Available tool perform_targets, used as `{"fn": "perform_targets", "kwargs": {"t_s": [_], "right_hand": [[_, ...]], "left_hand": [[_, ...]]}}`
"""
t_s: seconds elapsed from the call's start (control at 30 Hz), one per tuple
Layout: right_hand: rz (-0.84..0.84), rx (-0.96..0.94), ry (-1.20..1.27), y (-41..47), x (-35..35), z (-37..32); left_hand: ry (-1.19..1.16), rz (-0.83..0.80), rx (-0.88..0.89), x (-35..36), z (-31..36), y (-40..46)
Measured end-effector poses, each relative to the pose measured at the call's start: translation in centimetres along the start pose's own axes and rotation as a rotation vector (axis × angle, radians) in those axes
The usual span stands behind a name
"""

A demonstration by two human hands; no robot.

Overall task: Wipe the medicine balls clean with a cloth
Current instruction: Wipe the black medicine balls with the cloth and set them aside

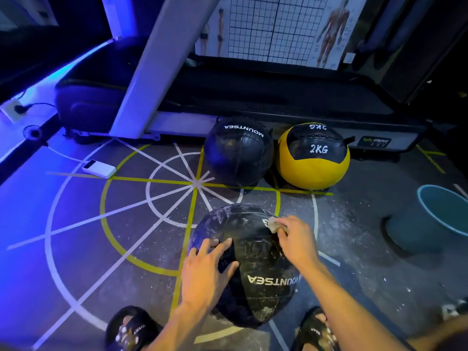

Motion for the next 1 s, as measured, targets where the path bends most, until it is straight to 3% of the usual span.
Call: {"fn": "perform_targets", "kwargs": {"t_s": [0.1, 0.2, 0.27, 0.37, 0.43, 0.53, 0.67, 0.73, 0.83, 1.0], "right_hand": [[-0.081, -0.104, 0.035, -1.2, 3.0, -4.7], [-0.256, -0.382, -0.057, -4.3, 6.1, -10.3], [-0.208, -0.336, -0.083, -2.7, 4.4, -8.1], [-0.091, -0.033, -0.037, 0.7, 1.0, -0.1], [0.002, 0.048, 0.018, 0.6, 0.1, 1.5], [-0.012, -0.087, 0.03, -1.6, 2.5, -2.6], [-0.188, -0.414, -0.01, -4.4, 4.8, -7.1], [-0.159, -0.303, -0.01, -2.5, 3.6, -4.3], [0.053, -0.115, 0.115, -0.7, 1.0, -1.8], [-0.168, -0.44, 0.085, -5.4, 6.2, -8.8]], "left_hand": [[0.028, 0.009, 0.02, -0.2, 0.8, 0.1], [0.048, -0.012, 0.029, 0.2, 0.8, 0.2], [0.03, 0.003, 0.011, 0.0, 0.4, 0.3], [0.009, 0.035, 0.001, 0.3, 0.1, 0.1], [-0.009, 0.056, 0.017, 0.4, 0.0, -0.1], [-0.028, 0.078, 0.022, 0.2, -0.1, 0.0], [-0.066, 0.057, -0.01, -0.5, -0.8, 0.1], [-0.078, 0.052, -0.015, -0.8, -0.8, 0.1], [-0.101, 0.048, -0.005, -0.7, -0.3, 0.1], [-0.13, 0.047, 0.003, -0.7, -0.4, 0.4]]}}
Point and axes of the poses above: each hand's wrist, its own y-axis towards the middle knuckle, its own x-axis out of the palm, z = x × y, the point moved 10 cm from there along y, towards the middle knuckle, and after that the axes turned 12 degrees about y, right-handed, at the moved point
